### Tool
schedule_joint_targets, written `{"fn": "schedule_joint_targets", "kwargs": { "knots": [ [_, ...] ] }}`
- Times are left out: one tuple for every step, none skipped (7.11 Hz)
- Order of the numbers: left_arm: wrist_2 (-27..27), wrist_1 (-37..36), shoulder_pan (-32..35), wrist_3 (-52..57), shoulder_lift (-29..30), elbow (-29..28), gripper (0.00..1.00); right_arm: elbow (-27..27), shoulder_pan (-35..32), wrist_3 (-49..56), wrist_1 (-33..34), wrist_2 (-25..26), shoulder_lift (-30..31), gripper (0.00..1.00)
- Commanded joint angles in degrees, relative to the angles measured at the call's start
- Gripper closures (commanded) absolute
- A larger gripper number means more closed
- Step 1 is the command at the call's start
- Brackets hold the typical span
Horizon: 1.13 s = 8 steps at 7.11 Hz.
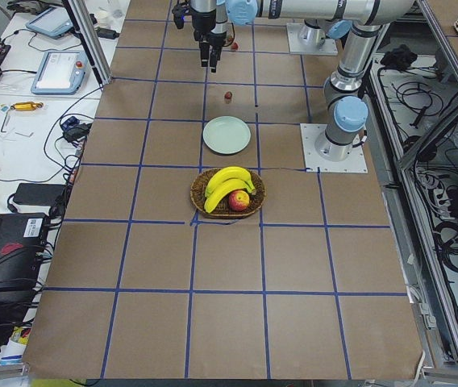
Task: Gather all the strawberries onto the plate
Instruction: 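Carry the strawberry toward the plate and set it down mid-table, then move the right gripper back over the two remaining strawberries and lower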
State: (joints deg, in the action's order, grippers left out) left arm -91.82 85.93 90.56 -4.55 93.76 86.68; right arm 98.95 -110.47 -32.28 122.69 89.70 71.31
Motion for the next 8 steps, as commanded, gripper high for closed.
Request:
{"fn": "schedule_joint_targets", "kwargs": {
  "knots": [
    [0.59,-1.12,0.93,4.88,-0.06,-0.37,0.00,0.63,7.69,8.35,-3.50,0.56,3.30,0.00],
    [4.68,-2.16,1.37,5.42,0.02,-0.37,0.00,0.71,10.24,12.12,-4.04,0.65,3.74,0.00],
    [6.11,-2.35,1.63,9.08,-0.15,-0.11,0.00,1.24,11.23,14.33,-3.96,2.39,3.92,0.00],
    [5.86,-2.44,1.63,9.21,-0.15,-0.20,0.00,2.03,12.28,15.05,-4.48,3.19,5.14,0.00],
    [5.60,-2.44,1.63,9.12,-0.24,0.33,0.00,4.82,15.42,19.75,-5.44,3.20,6.11,0.00],
    [5.51,-2.44,1.63,9.12,-0.24,0.42,0.00,9.81,18.33,25.54,-4.58,3.37,7.51,0.00],
    [5.42,-2.35,1.63,8.95,-0.24,0.51,0.00,13.16,20.36,29.60,-4.57,5.03,9.79,0.00],
    [5.42,-2.35,1.55,8.95,-0.24,0.51,0.00,14.85,23.07,33.99,-5.27,5.48,10.77,0.00]
  ]
}}
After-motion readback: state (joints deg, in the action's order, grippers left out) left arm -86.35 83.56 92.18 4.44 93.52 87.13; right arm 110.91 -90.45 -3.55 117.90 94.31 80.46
